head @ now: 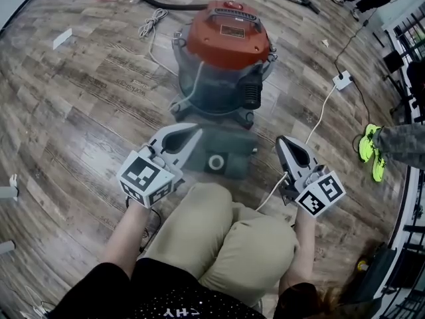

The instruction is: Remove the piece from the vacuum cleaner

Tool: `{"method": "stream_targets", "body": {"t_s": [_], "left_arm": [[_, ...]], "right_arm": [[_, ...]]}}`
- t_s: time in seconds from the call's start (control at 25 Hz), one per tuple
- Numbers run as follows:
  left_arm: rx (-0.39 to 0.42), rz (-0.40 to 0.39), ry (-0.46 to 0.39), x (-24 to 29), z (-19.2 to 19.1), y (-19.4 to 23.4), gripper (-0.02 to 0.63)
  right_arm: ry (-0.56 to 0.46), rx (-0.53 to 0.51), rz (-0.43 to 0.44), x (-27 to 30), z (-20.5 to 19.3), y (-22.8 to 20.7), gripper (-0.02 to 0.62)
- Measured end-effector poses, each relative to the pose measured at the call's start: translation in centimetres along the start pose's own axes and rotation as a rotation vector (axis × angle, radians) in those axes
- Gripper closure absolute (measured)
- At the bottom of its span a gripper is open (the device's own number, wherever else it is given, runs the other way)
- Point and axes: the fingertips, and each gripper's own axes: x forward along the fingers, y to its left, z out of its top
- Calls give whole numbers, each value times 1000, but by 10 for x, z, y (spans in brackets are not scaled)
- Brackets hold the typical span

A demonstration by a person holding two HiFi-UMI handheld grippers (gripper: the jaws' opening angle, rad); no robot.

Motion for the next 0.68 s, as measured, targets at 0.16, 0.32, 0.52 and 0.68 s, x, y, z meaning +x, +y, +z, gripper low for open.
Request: {"method": "stream_targets", "body": {"t_s": [0.16, 0.32, 0.52, 0.68], "left_arm": [[9, -9, 1, 0, 0, -2, 598], [9, -20, 5, 5, -2, -5, 598], [11, -28, 14, 7, -4, -5, 598], [13, -21, 26, 6, -8, -2, 598]], "right_arm": [[-13, -10, -17, -3, 6, -1, 586], [-12, -10, -20, -8, 5, 0, 584], [-9, -5, -20, -6, 2, 0, 586], [-25, 13, -10, -2, 1, -1, 585]]}}
